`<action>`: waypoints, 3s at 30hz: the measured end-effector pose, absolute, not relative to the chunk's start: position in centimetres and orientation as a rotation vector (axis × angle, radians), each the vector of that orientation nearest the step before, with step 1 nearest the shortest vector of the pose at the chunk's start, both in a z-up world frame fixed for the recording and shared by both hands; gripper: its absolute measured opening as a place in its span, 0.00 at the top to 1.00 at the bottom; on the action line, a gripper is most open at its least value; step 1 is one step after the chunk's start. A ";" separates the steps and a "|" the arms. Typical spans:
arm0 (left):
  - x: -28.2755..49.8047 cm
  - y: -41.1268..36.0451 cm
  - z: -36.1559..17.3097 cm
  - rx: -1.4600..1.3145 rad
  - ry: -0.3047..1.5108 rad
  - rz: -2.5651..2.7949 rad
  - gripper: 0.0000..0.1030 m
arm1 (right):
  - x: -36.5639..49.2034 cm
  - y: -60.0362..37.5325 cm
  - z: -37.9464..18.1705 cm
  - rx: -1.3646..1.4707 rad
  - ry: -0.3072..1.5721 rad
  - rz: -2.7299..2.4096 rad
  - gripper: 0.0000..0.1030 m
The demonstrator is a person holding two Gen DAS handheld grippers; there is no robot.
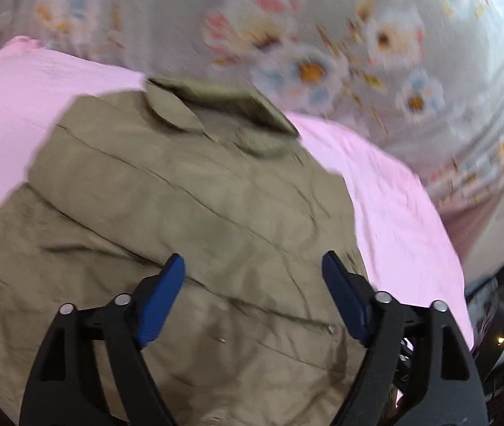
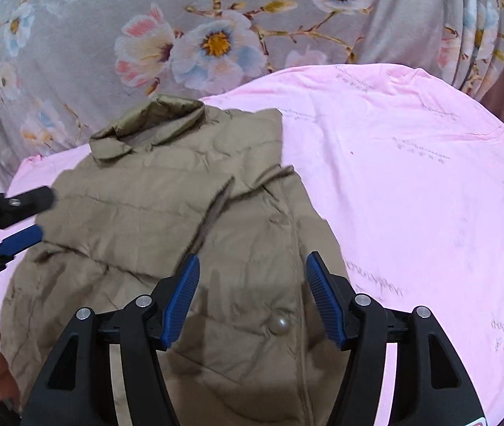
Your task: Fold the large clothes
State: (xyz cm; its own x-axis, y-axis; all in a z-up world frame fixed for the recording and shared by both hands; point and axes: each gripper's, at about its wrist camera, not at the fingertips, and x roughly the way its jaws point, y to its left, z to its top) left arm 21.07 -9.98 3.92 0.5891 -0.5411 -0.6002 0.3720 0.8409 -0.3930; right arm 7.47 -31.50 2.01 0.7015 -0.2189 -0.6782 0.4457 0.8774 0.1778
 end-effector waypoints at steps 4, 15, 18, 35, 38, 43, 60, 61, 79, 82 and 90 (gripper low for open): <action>26.2 -3.0 3.8 -0.339 0.807 -0.383 0.18 | 10.0 -31.5 2.2 0.408 0.694 -0.305 0.35; 36.5 5.7 -4.0 -0.687 0.975 -0.267 0.69 | 16.2 -29.8 0.1 0.453 0.774 -0.248 0.89; 36.9 6.0 -3.6 -0.735 0.957 -0.328 0.93 | 16.5 -29.3 3.7 0.390 0.682 -0.224 0.94; 34.6 1.1 -3.9 -0.205 0.854 -0.122 0.96 | 21.7 -30.9 -1.6 0.260 0.809 -0.300 0.98; 34.6 0.2 -4.2 -0.146 0.844 -0.097 0.96 | 22.2 -30.5 -2.2 0.242 0.832 -0.304 0.98; 33.7 -0.6 -3.4 -0.025 0.825 -0.061 0.82 | 21.9 -30.4 -1.6 0.242 0.877 -0.296 0.90; 33.0 -8.0 -1.4 0.008 0.811 -0.151 0.50 | 24.8 -22.8 -0.5 0.193 0.828 -0.182 0.95; 32.7 -8.0 -2.6 0.023 0.792 -0.143 0.50 | 25.0 -22.8 -1.5 0.194 0.839 -0.180 0.95; 31.9 -9.1 -4.7 0.108 0.745 -0.099 0.50 | 24.6 -23.3 -3.3 0.226 0.820 -0.167 0.97; 31.9 -9.3 -4.8 0.118 0.746 -0.093 0.50 | 24.6 -23.3 -3.3 0.227 0.820 -0.167 0.97; 31.7 -8.8 -4.5 0.094 0.743 -0.106 0.45 | 24.3 -24.1 -3.1 0.292 0.811 -0.131 0.96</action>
State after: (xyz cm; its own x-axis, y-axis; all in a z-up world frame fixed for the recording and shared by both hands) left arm 31.73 -8.82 -4.55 0.7316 -0.0635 -0.6787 0.1297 0.9904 0.0472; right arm 24.30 -24.11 -3.08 0.6833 -0.0039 -0.7301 0.2259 0.9520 0.2064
